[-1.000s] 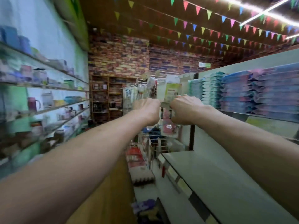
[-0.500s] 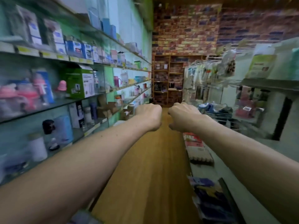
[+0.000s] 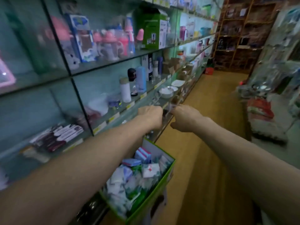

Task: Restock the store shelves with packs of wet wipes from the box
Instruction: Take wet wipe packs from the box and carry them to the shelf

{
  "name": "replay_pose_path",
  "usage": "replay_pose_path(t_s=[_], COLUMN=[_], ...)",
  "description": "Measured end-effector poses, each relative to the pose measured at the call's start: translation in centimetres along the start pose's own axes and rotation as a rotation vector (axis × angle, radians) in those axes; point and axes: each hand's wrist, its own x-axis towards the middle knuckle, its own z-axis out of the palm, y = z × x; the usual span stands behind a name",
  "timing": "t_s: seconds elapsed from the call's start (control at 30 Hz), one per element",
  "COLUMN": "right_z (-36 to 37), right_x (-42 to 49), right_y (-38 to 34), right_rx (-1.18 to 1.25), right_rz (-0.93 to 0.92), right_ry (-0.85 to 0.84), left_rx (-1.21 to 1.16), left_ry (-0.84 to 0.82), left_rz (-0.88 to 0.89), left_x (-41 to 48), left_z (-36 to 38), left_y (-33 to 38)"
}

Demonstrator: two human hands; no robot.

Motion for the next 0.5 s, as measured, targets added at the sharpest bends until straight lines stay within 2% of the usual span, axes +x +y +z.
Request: replay_pose_path(t_s=[0.23, 0.5], right_z=[7.3, 15.8], right_x=[3.6, 9.0], right_y=[-7.7, -11.5], right_rx=[0.039, 0.164], right_rz=[-0.145, -0.327], right_ry=[-0.181, -0.334], left_rx=[-0.112, -0.252], left_ry=[-0.157, -0.346], left_rz=[-0.167, -0.414], left_x=[-1.7, 0.1], left_z=[8.8, 17.0], left_y=[-7.5, -12.5])
